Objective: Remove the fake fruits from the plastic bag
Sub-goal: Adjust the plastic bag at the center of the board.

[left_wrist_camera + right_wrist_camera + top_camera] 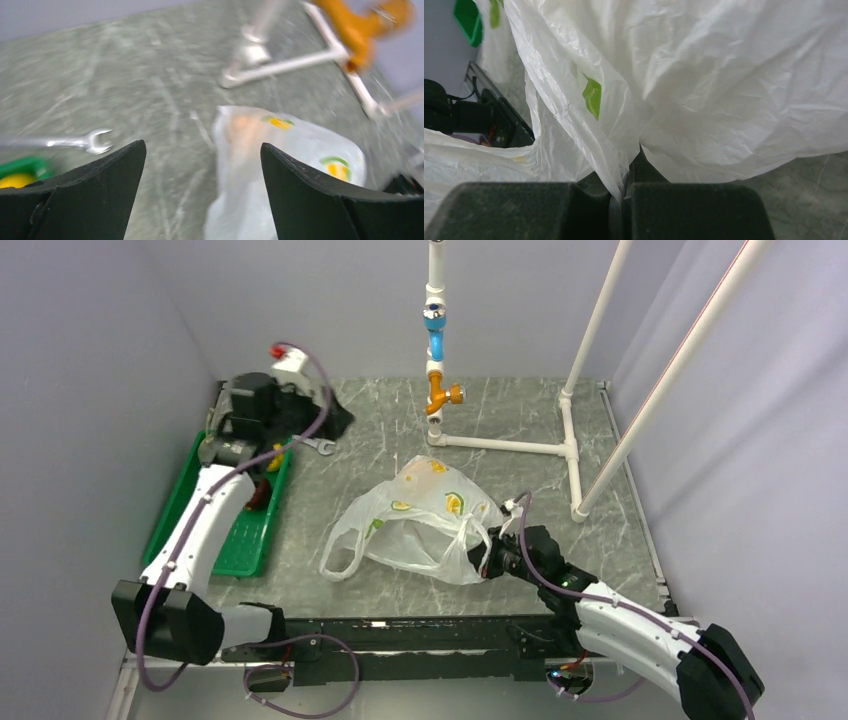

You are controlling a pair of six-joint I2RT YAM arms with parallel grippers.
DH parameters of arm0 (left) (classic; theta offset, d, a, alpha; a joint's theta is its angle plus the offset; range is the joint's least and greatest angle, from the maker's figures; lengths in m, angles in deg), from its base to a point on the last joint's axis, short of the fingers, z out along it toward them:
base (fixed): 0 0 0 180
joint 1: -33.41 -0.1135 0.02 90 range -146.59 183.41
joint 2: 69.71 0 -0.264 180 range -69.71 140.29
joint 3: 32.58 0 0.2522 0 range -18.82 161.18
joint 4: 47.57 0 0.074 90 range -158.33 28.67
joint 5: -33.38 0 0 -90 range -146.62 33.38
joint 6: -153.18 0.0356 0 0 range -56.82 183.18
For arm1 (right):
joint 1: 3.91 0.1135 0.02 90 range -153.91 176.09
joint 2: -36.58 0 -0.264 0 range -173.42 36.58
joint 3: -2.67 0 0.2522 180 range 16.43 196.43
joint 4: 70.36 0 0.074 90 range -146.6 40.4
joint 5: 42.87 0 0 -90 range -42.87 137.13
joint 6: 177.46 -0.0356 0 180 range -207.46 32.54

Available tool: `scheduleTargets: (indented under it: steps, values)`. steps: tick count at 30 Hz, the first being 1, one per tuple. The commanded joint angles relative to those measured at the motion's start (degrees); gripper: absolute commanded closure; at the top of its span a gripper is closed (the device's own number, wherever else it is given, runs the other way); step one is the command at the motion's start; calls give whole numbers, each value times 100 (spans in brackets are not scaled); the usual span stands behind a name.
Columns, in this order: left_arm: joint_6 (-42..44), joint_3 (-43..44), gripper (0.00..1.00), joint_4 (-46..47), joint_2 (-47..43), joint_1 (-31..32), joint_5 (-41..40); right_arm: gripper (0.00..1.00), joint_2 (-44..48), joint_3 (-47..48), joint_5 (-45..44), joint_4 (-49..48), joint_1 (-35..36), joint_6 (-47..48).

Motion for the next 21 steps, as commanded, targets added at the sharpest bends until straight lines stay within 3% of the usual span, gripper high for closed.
scheduleTargets:
  steps: [1,6,10,12,15,18,21]
  values:
    - [873,45,9,-21,-422,1444,-367,100,224,-323,432,-867,-207,-656]
    - [825,86,8,-402,-510,2936,-732,100,982,-465,728,-441,-393,-491]
    - [-441,-1109,10,575,-1338,3178,-189,100,893,-172,1112,-362,-396,53]
    - [-1060,-2123,9,1165,-1973,3178,-169,100,480,21,1557,-644,-400,313]
    - [-1509,-3050,6,1270,-2726,3178,-454,100,-406,335,2197,-1182,-392,489]
    - [-1667,-3360,6,926,-3146,3183,-357,100,-1416,686,2812,-1951,-226,589]
    - [-1826,-3347,9,506,-3322,3196,-168,100,-2354,1330,2963,-2032,308,921]
